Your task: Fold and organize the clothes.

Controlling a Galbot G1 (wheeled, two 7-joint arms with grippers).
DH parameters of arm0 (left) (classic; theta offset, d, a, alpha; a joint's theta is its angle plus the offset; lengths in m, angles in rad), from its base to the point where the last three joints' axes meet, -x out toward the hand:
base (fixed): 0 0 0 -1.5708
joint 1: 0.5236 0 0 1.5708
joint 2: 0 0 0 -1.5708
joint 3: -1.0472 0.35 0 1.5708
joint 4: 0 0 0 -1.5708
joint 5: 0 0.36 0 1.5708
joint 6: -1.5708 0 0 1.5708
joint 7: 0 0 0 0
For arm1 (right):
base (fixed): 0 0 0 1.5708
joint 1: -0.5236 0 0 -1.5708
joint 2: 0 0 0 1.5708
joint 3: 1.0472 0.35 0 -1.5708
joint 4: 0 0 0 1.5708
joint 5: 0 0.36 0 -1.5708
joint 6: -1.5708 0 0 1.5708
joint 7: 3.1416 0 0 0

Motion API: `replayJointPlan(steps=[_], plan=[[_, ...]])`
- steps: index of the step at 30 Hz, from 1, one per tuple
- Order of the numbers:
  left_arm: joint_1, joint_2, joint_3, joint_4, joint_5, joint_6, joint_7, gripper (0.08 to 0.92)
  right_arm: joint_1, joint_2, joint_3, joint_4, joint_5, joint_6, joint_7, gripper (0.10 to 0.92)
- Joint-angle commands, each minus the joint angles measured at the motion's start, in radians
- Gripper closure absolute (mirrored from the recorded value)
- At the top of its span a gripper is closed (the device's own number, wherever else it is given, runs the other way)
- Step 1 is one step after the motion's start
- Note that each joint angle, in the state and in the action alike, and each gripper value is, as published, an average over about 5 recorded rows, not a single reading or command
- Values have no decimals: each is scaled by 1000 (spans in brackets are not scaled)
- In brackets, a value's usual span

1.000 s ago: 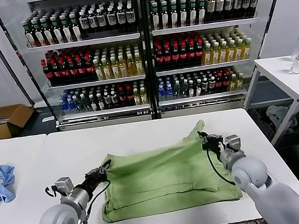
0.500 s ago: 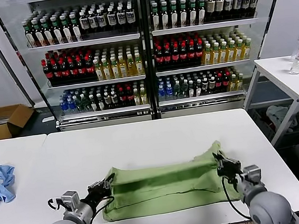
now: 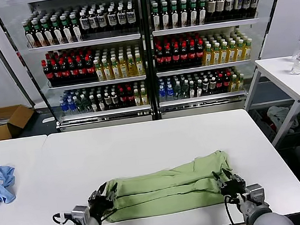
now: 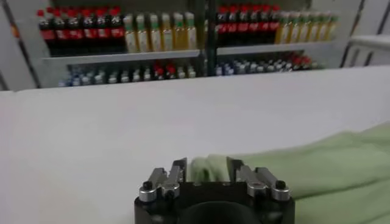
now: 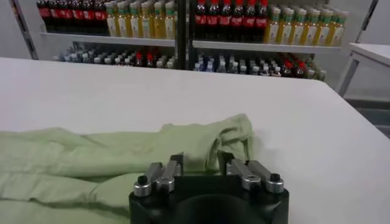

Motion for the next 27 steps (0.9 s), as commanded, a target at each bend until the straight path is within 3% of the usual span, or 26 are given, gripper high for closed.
replayJointPlan(steps=[1,7,10,19,27], plan=[[88,-102,29,-13,207,-11,-124,478,-57,23,9,30,-38,-13,-2,465],[87,-105,34,-35,-5,16,-57,298,-64,26,11,38,-41,-10,-2,292],[86,-101,26,-32,-108,26,-12,274,-69,25,18,42,-41,-7,-2,227],[52,-117,-8,53,-379,46,20,509,-84,28,33,46,-40,2,-2,203],[59,-110,-89,52,-453,30,35,743,-81,19,47,43,-30,12,0,203]])
